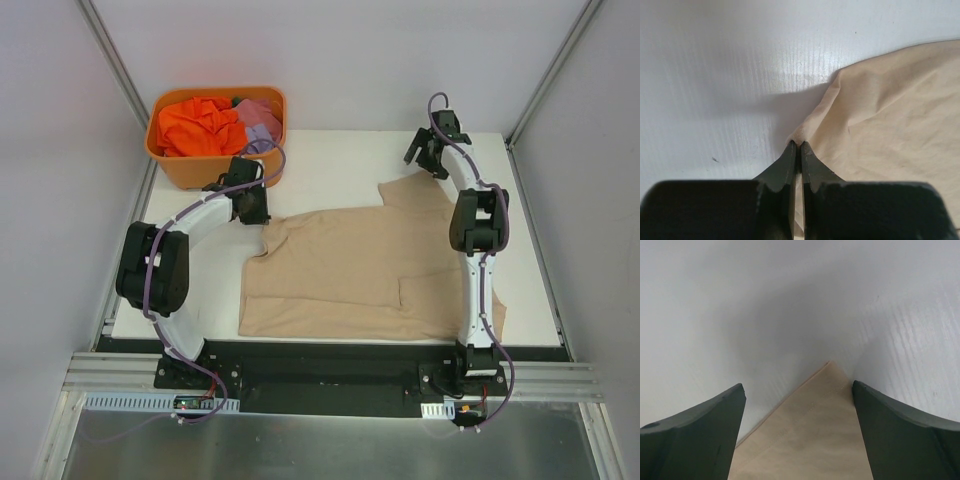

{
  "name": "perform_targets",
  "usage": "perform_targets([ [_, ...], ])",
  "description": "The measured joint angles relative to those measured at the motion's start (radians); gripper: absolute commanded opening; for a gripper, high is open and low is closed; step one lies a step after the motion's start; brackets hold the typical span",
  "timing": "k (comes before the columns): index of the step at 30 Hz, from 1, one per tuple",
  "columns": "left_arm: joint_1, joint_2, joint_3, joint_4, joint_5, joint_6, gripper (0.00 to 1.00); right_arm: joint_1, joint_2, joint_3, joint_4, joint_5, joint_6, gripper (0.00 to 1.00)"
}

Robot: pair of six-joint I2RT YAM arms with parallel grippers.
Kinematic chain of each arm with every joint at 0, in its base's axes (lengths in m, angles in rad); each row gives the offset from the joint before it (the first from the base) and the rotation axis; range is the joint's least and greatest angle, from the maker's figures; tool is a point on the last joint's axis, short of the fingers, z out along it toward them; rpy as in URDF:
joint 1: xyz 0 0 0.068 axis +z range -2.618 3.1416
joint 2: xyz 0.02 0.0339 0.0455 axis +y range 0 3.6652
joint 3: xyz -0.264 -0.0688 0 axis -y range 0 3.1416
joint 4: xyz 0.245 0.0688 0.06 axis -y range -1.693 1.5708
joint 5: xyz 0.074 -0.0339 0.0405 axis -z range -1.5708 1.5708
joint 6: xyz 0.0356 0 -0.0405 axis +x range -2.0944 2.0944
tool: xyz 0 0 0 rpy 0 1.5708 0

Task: Fold and stack the t-shirts
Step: Grap the side of the flattened tshirt furthest away from the robot with both arms

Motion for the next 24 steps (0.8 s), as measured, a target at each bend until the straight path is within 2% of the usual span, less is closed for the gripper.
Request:
perform_targets([
  [4, 0.000, 0.000, 0.001, 0.000, 0.000, 0.000, 0.00, 0.015, 0.000, 0.005, -0.038, 0.015, -0.018, 0.79],
  [9, 0.000, 0.000, 0.001, 0.000, -0.001, 0.000, 0.00, 0.046, -0.002, 0.002, -0.085, 0.084, -0.033, 0.56],
  [11, 0.000, 0.000, 0.001, 0.000, -0.001, 0.000, 0.00, 0.055, -0.002, 0.002, -0.102, 0.109, -0.033, 0.40],
  [17, 0.000, 0.000, 0.001, 0.000, -0.002, 0.000, 0.00, 0.061, -0.002, 0.002, -0.132, 0.165, -0.023, 0.08],
  [18, 0.000, 0.000, 0.001, 0.000, -0.003, 0.001, 0.00, 0.060, -0.002, 0.002, -0.133, 0.167, -0.027, 0.00],
  [24, 0.000, 0.004, 0.034, -0.005, -0.027, 0.022, 0.00, 0.058, -0.011, -0.010, -0.096, 0.173, -0.084, 0.00],
])
